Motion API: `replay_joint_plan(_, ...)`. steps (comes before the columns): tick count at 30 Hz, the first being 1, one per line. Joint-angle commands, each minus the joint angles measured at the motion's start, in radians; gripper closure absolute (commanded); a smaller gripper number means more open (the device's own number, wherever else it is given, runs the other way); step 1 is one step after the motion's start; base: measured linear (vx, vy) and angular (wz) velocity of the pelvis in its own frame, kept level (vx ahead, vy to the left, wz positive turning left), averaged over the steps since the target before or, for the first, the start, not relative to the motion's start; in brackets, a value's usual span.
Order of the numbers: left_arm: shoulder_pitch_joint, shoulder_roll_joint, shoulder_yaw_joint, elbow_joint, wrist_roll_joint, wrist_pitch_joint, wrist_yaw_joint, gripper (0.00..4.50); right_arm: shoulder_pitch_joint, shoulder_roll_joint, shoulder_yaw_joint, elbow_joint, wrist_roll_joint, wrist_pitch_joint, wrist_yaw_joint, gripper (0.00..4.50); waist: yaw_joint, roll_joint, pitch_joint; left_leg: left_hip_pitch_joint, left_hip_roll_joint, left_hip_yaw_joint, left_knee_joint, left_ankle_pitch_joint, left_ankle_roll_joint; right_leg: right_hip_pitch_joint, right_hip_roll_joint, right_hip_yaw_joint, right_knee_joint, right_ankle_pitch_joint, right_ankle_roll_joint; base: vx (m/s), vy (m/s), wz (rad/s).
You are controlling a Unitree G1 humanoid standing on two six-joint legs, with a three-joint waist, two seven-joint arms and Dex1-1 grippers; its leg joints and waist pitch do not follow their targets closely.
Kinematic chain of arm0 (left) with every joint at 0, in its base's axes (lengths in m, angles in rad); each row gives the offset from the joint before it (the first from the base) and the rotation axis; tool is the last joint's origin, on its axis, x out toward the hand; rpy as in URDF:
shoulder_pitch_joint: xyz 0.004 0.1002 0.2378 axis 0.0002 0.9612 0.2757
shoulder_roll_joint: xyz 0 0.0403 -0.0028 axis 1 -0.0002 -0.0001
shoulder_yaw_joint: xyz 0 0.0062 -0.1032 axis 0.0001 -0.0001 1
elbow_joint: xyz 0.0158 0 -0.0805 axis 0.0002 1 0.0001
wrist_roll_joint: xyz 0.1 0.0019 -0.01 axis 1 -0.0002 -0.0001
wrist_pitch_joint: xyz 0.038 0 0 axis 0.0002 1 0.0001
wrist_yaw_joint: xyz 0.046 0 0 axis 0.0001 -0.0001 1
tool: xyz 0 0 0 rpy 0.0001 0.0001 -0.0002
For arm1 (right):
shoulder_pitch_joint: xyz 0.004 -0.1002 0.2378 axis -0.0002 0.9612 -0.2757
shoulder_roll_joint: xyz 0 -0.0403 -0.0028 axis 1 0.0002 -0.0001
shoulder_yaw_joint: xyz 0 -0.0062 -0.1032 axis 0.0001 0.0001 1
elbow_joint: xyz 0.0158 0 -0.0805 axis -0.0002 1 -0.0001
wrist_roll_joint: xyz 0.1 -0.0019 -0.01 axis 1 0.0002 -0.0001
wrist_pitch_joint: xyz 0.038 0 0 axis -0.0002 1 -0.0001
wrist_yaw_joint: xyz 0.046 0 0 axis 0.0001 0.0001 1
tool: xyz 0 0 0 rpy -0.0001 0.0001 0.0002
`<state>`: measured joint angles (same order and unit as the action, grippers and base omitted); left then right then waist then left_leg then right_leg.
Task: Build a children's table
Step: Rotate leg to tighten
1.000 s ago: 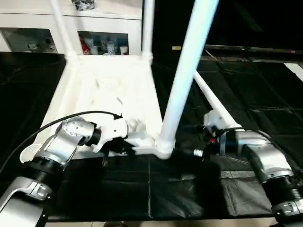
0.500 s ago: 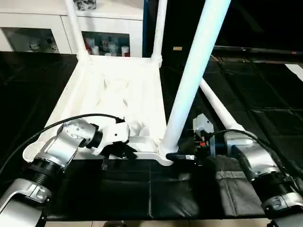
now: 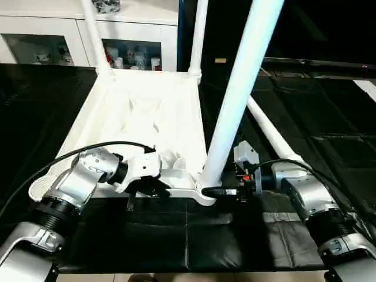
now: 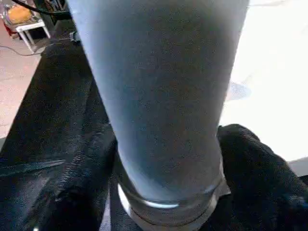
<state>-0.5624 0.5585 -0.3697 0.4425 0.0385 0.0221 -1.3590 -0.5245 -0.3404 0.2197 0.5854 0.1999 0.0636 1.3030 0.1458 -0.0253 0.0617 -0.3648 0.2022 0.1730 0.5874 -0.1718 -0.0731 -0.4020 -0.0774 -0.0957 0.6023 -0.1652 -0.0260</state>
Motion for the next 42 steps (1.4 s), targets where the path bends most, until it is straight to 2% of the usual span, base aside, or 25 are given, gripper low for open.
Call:
replay_joint_plan(1, -0.014, -0.01, -0.035, -0.016, 0.017, -0.025, -0.017, 4.5, -0.018, -0.005, 0.005, 0.014, -0.012, -0.008, 0.001, 1.54, -0.005, 0.007, -0.076, 0.014, 0.038, -0.006, -0.069, -0.224, 0.009, 0.051, -0.077, 0.055, -0.061, -0.248, -0.2, 0.0, 0.0, 0.0)
replay_joint_plan(5, -0.014, -0.011, -0.034, -0.014, 0.018, -0.025, -0.013, 4.5, -0.017, 0.0, 0.006, 0.014, -0.014, -0.005, 0.005, 1.73, -0.006, 0.006, -0.075, 0.014, 0.039, -0.006, -0.069, -0.223, 0.009, 0.051, -0.076, 0.056, -0.061, -0.251, -0.198, 0.0, 0.0, 0.0)
replay_joint_plan(10, -0.014, -0.016, -0.028, -0.008, 0.02, -0.019, 0.001, 4.5, -0.006, 0.004, 0.009, 0.005, -0.012, 0.001, 0.008, 1.76, -0.006, 0.008, -0.075, 0.015, 0.039, -0.006, -0.069, -0.222, 0.01, 0.051, -0.076, 0.056, -0.061, -0.251, -0.198, 0.0, 0.0, 0.0)
replay_joint_plan(12, -0.024, -0.052, -0.003, 0.01, 0.018, 0.036, 0.07, 4.5, 0.042, 0.039, -0.016, -0.029, 0.011, 0.049, -0.068, 1.76, -0.003, 0.01, -0.074, 0.019, 0.038, -0.005, -0.069, -0.233, 0.008, 0.047, -0.075, 0.056, -0.064, -0.253, -0.199, 0.0, 0.0, 0.0)
replay_joint_plan(13, -0.025, -0.056, 0.0, 0.01, 0.018, 0.043, 0.078, 4.5, 0.046, 0.044, -0.019, -0.032, 0.013, 0.054, -0.079, 1.76, -0.003, 0.016, -0.073, 0.02, 0.04, -0.005, -0.071, -0.239, 0.004, 0.047, -0.076, 0.058, -0.064, -0.258, -0.2, 0.0, 0.0, 0.0)
replay_joint_plan(14, -0.026, -0.062, 0.005, 0.011, 0.017, 0.056, 0.092, 4.5, 0.053, 0.052, -0.025, -0.036, 0.015, 0.06, -0.099, 1.77, -0.005, 0.012, -0.071, 0.021, 0.039, -0.006, -0.072, -0.261, -0.003, 0.046, -0.076, 0.057, -0.067, -0.285, -0.195, 0.0, 0.0, 0.0)
replay_joint_plan(15, -0.033, -0.1, 0.029, 0.009, 0.001, 0.119, 0.145, 4.5, 0.071, 0.08, -0.041, -0.043, 0.013, 0.091, -0.177, 1.77, -0.009, 0.012, -0.067, 0.019, 0.037, -0.008, -0.076, -0.288, -0.012, 0.049, -0.078, 0.056, -0.073, -0.342, -0.18, 0.0, 0.0, 0.0)
replay_joint_plan(17, -0.035, -0.11, 0.035, 0.008, -0.002, 0.131, 0.16, 4.5, 0.074, 0.088, -0.044, -0.042, 0.009, 0.094, -0.201, 1.77, -0.011, 0.012, -0.063, 0.023, 0.036, -0.012, -0.076, -0.323, -0.022, 0.046, -0.081, 0.054, -0.081, -0.417, -0.162, 0.0, 0.0, 0.0)
replay_joint_plan(18, -0.041, -0.139, 0.047, 0.004, -0.005, 0.164, 0.203, 4.5, 0.079, 0.112, -0.049, -0.035, -0.007, 0.105, -0.269, 1.78, -0.017, 0.011, -0.059, 0.027, 0.031, -0.015, -0.077, -0.359, -0.031, 0.044, -0.083, 0.049, -0.096, -0.525, -0.123, 0.0, 0.0, 0.0)
replay_joint_plan(19, -0.044, -0.161, 0.054, -0.004, -0.008, 0.192, 0.234, 4.5, 0.079, 0.13, -0.051, -0.026, -0.021, 0.122, -0.321, 1.78, -0.02, 0.012, -0.058, 0.031, 0.029, -0.018, -0.076, -0.374, -0.036, 0.042, -0.085, 0.046, -0.105, -0.575, -0.102, 0.0, 0.0, 0.0)
replay_joint_plan(20, -0.045, -0.197, 0.063, -0.022, -0.007, 0.234, 0.285, 4.5, 0.072, 0.169, -0.064, -0.008, -0.026, 0.147, -0.401, 1.78, -0.023, 0.015, -0.058, 0.032, 0.028, -0.019, -0.075, -0.377, -0.039, 0.042, -0.086, 0.044, -0.107, -0.592, -0.094, 0.0, 0.0, 0.0)
replay_joint_plan(22, -0.044, -0.252, 0.076, -0.057, -0.009, 0.306, 0.355, 4.5, 0.055, 0.236, -0.096, 0.02, -0.02, 0.184, -0.514, 1.78, -0.036, 0.011, -0.056, 0.035, 0.023, -0.023, -0.072, -0.399, -0.039, 0.039, -0.085, 0.034, -0.12, -0.646, -0.07, 0.0, 0.0, 0.0)
replay_joint_plan(24, -0.041, -0.3, 0.085, -0.091, -0.009, 0.366, 0.413, 4.5, 0.025, 0.299, -0.133, 0.055, -0.004, 0.199, -0.611, 1.78, -0.052, 0.023, -0.059, 0.035, 0.026, -0.03, -0.074, -0.415, -0.041, 0.043, -0.085, 0.025, -0.122, -0.63, -0.073, 0.0, 0.0, 0.0)
replay_joint_plan(25, -0.04, -0.319, 0.088, -0.105, -0.006, 0.388, 0.438, 4.5, 0.01, 0.324, -0.148, 0.073, 0.001, 0.202, -0.652, 1.78, -0.058, 0.024, -0.059, 0.033, 0.028, -0.031, -0.076, -0.425, -0.041, 0.043, -0.084, 0.023, -0.123, -0.619, -0.075, 0.0, 0.0, 0.0)
replay_joint_plan(26, -0.038, -0.34, 0.091, -0.121, -0.002, 0.413, 0.468, 4.5, -0.011, 0.347, -0.16, 0.097, 0.0, 0.199, -0.697, 1.78, -0.069, 0.025, -0.059, 0.026, 0.029, -0.036, -0.08, -0.439, -0.041, 0.052, -0.081, 0.016, -0.12, -0.595, -0.075, 0.0, 0.0, 0.0)
replay_joint_plan(29, -0.028, -0.404, 0.095, -0.191, 0.016, 0.497, 0.548, 4.5, -0.081, 0.393, -0.183, 0.184, -0.016, 0.194, -0.817, 1.78, -0.087, 0.035, -0.062, 0.027, 0.037, -0.041, -0.085, -0.473, -0.045, 0.056, -0.081, 0.01, -0.116, -0.503, -0.103, 0.0, 0.0, 0.0)
replay_joint_plan(30, -0.023, -0.415, 0.096, -0.212, 0.016, 0.515, 0.559, 4.5, -0.091, 0.396, -0.182, 0.198, -0.022, 0.187, -0.829, 1.78, -0.094, 0.031, -0.06, 0.021, 0.033, -0.04, -0.085, -0.469, -0.039, 0.06, -0.081, 0.009, -0.117, -0.481, -0.106, 0.0, 0.0, 0.0)
replay_joint_plan(31, -0.016, -0.417, 0.093, -0.24, 0.026, 0.526, 0.573, 4.5, -0.095, 0.403, -0.196, 0.202, -0.017, 0.189, -0.827, 1.78, -0.094, 0.024, -0.061, 0.022, 0.032, -0.039, -0.084, -0.466, -0.036, 0.059, -0.082, 0.011, -0.117, -0.482, -0.108, 0.0, 0.0, 0.0)
replay_joint_plan(33, -0.014, -0.411, 0.09, -0.248, 0.035, 0.532, 0.579, 4.5, -0.094, 0.405, -0.207, 0.2, -0.016, 0.194, -0.828, 1.78, -0.094, 0.024, -0.063, 0.027, 0.026, -0.031, -0.078, -0.426, -0.018, 0.052, -0.084, 0.021, -0.117, -0.463, -0.127, 0.0, 0.0, 0.0)
replay_joint_plan(34, -0.013, -0.408, 0.09, -0.247, 0.037, 0.533, 0.58, 4.5, -0.093, 0.404, -0.208, 0.201, -0.02, 0.194, -0.828, 1.78, -0.094, 0.016, -0.063, 0.024, 0.025, -0.028, -0.078, -0.408, -0.011, 0.051, -0.082, 0.023, -0.117, -0.457, -0.129, 0.0, 0.0, 0.0)
replay_joint_plan(35, -0.011, -0.396, 0.088, -0.246, 0.042, 0.533, 0.586, 4.5, -0.091, 0.401, -0.214, 0.207, -0.03, 0.188, -0.829, 1.22, -0.09, 0.021, -0.063, 0.024, 0.025, -0.026, -0.077, -0.382, -0.006, 0.051, -0.083, 0.026, -0.113, -0.442, -0.137, 0.0, 0.0, 0.0)
replay_joint_plan(40, -0.002, -0.354, 0.085, -0.242, 0.059, 0.528, 0.578, 4.5, -0.088, 0.379, -0.216, 0.216, -0.038, 0.163, -0.81, 0.79, -0.082, 0.018, -0.069, 0.015, 0.029, -0.019, -0.076, -0.294, 0.007, 0.056, -0.078, 0.031, -0.096, -0.348, -0.162, 0.0, 0.0, 0.0)
replay_joint_plan(42, -0.006, -0.325, 0.088, -0.216, 0.057, 0.5, 0.559, 4.5, -0.059, 0.341, -0.208, 0.176, -0.041, 0.145, -0.768, 0.59, -0.08, 0.017, -0.073, 0.012, 0.028, -0.018, -0.075, -0.264, 0.01, 0.059, -0.078, 0.033, -0.092, -0.315, -0.167, 0.0, 0.0, 0.0)
